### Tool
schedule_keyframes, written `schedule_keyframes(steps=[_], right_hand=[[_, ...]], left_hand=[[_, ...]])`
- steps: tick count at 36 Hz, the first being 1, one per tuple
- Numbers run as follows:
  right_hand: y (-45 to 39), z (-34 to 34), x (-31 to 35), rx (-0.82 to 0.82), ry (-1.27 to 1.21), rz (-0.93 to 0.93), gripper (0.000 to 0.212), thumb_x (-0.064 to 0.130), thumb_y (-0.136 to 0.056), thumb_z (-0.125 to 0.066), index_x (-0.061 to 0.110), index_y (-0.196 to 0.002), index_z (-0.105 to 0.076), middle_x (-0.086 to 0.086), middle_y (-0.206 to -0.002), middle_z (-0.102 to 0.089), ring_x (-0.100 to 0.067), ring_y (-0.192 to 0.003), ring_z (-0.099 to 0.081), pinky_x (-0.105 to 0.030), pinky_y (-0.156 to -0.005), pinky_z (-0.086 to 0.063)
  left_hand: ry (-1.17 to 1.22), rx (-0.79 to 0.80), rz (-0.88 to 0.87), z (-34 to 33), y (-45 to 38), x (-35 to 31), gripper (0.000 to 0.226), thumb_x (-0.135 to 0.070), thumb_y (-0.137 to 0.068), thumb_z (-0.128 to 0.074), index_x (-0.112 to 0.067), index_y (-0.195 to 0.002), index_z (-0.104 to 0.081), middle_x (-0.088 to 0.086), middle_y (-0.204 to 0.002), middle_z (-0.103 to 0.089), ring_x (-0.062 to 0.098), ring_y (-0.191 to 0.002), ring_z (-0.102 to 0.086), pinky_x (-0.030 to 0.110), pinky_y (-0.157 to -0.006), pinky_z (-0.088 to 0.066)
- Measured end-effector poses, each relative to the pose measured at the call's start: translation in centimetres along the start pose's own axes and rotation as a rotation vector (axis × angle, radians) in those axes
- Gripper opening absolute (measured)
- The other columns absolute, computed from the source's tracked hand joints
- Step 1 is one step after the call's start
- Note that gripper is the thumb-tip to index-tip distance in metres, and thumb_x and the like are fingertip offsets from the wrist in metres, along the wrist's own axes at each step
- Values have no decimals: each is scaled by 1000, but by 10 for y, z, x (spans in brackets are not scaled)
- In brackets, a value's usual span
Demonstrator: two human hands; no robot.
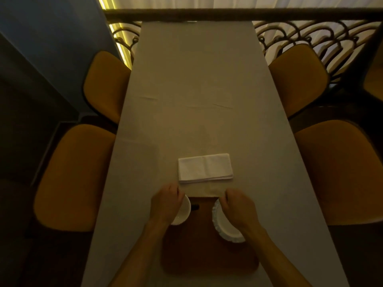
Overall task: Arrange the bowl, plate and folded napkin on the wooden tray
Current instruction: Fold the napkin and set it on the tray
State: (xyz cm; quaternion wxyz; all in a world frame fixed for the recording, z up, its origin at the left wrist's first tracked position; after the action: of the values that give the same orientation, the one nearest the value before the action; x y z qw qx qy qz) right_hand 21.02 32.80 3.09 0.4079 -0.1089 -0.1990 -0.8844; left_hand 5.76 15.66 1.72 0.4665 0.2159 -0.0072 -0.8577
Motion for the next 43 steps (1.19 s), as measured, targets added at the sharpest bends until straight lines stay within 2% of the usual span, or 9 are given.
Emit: schedule_keyframes(steps=[7, 18, 22, 26, 29, 31, 33, 38, 43], right_hand=[[-38, -4, -3, -14, -27, -45, 30, 29, -95, -45, 14, -70, -50, 0, -65, -47, -19, -59, -50, -31, -53, -35], [-90, -10, -22, -10, -87, -108, 31, 29, -95, -46, 14, -68, -47, -3, -66, -50, -20, -61, -51, -31, -51, -32], [-105, -12, -28, 3, -111, -128, 30, 30, -95, -48, 11, -71, -53, -5, -70, -55, -22, -66, -53, -36, -58, -43], [-117, -17, -36, -3, -133, -160, 26, 34, -94, -52, 15, -77, -58, -2, -76, -58, -19, -70, -55, -33, -61, -44], [-126, -19, -42, -16, -149, -170, 23, 35, -92, -56, 16, -79, -60, -1, -80, -59, -18, -73, -56, -33, -64, -47], [-130, -19, -47, -37, -114, -170, 23, 36, -91, -57, 17, -79, -60, -2, -81, -60, -20, -74, -57, -34, -65, -49], [-133, -20, -53, -44, -104, -186, 25, 39, -90, -58, 17, -79, -59, -4, -82, -61, -23, -76, -58, -37, -66, -50], [-139, -25, -71, -1, -152, -298, 35, 53, -84, -62, 19, -82, -54, -2, -83, -59, -24, -79, -58, -36, -65, -46], [-146, -35, -81, 20, -188, -373, 38, 58, -81, -64, 21, -90, -59, 1, -90, -62, -19, -80, -55, -32, -68, -42]], left_hand=[[14, 15, -70, -5, -36, 5, 24, -32, -98, -40, -27, -74, -39, -10, -68, -41, 11, -61, -44, 22, -48, -26], [21, 49, -97, -22, -92, 12, 22, -32, -100, -39, -18, -92, -55, 4, -98, -62, 22, -84, -58, 30, -63, -36], [77, 63, -88, -30, -107, 16, 22, -32, -100, -40, -20, -102, -58, 3, -106, -64, 20, -90, -59, 28, -68, -41], [110, 117, -53, -40, -116, 20, 20, -31, -99, -41, -19, -105, -56, 4, -111, -62, 23, -96, -59, 34, -78, -49], [135, 171, -33, -50, -120, 23, 17, -31, -97, -46, -19, -101, -57, 3, -106, -60, 22, -93, -57, 33, -76, -47], [174, 193, -18, -53, -121, 27, 11, -31, -94, -51, -26, -85, -53, -2, -93, -57, 18, -85, -54, 27, -66, -40], [216, 198, -3, -55, -122, 29, 21, -31, -91, -57, -31, -73, -45, -9, -81, -51, 15, -78, -51, 24, -59, -34], [256, 183, 71, -54, -131, 37, 25, -31, -80, -73, -16, -73, -54, 5, -78, -59, 26, -76, -56, 39, -67, -44], [289, 152, 100, -60, -135, 43, 25, -30, -80, -73, -19, -71, -52, 3, -75, -56, 22, -72, -52, 32, -63, -37]])
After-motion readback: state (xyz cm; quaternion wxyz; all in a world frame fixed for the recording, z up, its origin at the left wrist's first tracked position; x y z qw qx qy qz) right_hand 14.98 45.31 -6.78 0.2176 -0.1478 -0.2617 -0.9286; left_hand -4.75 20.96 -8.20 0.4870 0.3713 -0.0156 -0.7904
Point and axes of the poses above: each hand's wrist, its own y-axis away from the middle knuckle, its own z-axis out of the back of the hand, x = y × z, the point moved 5 cm from there along -y, towards the middle knuckle
